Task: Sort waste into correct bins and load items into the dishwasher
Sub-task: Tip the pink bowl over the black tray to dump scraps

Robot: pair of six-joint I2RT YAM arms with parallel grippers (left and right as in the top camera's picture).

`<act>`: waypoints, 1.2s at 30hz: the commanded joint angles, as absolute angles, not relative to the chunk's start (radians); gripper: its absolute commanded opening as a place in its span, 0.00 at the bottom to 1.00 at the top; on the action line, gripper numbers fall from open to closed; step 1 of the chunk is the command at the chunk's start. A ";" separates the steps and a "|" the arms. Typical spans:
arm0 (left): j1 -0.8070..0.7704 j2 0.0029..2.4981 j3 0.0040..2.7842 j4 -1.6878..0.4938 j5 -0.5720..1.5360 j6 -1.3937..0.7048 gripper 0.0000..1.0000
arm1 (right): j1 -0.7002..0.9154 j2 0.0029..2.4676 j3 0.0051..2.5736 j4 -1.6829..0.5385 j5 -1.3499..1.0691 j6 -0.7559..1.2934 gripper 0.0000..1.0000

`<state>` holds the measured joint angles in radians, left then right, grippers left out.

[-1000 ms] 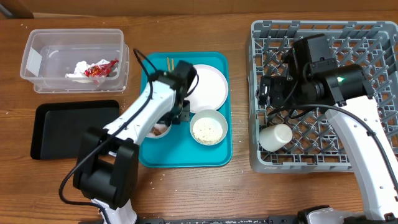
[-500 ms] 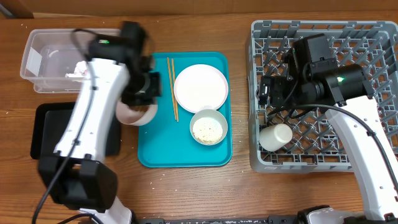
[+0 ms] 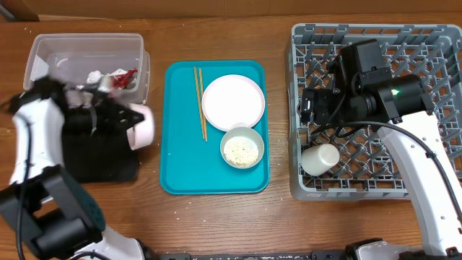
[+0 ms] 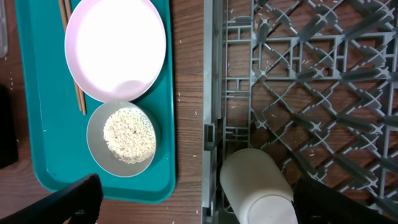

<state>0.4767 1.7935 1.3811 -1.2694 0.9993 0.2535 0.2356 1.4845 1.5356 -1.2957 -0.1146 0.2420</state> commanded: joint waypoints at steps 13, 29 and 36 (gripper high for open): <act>0.719 1.882 1.258 -1.269 1.581 0.324 0.04 | 0.231 1.484 1.536 -1.308 -0.106 0.234 1.00; 0.646 1.857 1.330 -1.312 1.464 0.266 0.04 | 0.231 1.484 1.536 -1.316 -0.106 0.235 1.00; 0.413 1.747 1.505 -1.316 1.086 0.167 0.04 | 0.231 1.484 1.536 -1.317 -0.106 0.235 1.00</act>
<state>0.5213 1.8423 1.4181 -1.3289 1.3216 0.2333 0.2356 1.4845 1.5356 -1.3209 -0.1150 0.2386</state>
